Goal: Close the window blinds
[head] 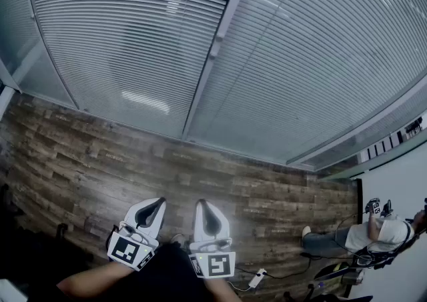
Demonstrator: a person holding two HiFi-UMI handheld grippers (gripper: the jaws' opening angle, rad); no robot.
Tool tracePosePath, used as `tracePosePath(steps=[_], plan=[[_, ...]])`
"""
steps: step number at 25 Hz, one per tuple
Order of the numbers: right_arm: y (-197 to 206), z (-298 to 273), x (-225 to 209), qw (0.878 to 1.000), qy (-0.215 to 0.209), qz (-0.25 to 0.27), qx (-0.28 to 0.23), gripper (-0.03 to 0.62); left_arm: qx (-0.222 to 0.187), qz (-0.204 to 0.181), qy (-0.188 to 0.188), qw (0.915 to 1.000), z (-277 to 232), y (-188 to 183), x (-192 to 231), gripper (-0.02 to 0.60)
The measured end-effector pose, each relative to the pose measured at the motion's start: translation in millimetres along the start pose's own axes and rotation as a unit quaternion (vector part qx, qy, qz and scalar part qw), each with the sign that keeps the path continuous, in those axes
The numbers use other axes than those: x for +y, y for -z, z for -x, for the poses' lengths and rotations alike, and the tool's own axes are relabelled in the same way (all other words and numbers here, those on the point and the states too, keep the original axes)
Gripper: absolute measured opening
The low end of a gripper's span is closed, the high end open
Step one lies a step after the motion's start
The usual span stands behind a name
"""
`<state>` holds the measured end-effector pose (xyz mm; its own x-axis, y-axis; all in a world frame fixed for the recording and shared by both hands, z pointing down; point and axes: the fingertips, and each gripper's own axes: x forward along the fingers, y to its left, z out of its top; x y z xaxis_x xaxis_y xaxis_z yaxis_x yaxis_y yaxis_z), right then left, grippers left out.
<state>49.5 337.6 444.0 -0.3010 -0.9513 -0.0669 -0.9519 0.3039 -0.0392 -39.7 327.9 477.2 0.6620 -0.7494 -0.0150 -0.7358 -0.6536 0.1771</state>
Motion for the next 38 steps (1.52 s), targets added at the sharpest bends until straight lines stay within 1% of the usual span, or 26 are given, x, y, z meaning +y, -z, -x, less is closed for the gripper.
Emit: tracePosePath(steps=[8,13,18,21,26,29,31,34,38], plan=[[-5,5,-16,1.000,0.002,0.000,-0.001,0.000,0.002,-0.003,-0.002,1.0000,-11,-4,-12,-0.002],[0,16,-39,0.999,0.038,-0.016,0.006,0.002,0.001,-0.011,-0.004,0.9999,-14,-3,-23,-0.002],[-2,29,-58,0.999,0.047,-0.025,0.006,0.003,0.002,-0.015,-0.010,0.9998,-20,-3,-38,-0.002],[-2,29,-66,0.999,0.036,-0.017,0.011,0.003,-0.005,-0.017,-0.021,0.9996,-25,-5,-40,-0.002],[-7,30,-79,1.000,0.017,0.002,0.026,0.003,-0.025,0.009,-0.044,0.9987,-31,-10,-44,-0.002],[-5,28,-87,1.000,0.011,-0.002,0.021,0.003,-0.019,0.000,-0.061,0.9980,-33,-5,-43,-0.002],[4,27,-87,0.999,0.003,-0.008,0.035,0.003,-0.013,-0.006,-0.061,0.9981,-32,0,-48,-0.002],[13,24,-84,0.998,-0.009,-0.014,0.054,0.003,-0.008,0.000,-0.051,0.9987,-37,3,-56,-0.002],[13,10,-89,0.998,-0.013,-0.011,0.053,0.002,-0.007,0.003,-0.054,0.9985,-51,1,-48,-0.002]])
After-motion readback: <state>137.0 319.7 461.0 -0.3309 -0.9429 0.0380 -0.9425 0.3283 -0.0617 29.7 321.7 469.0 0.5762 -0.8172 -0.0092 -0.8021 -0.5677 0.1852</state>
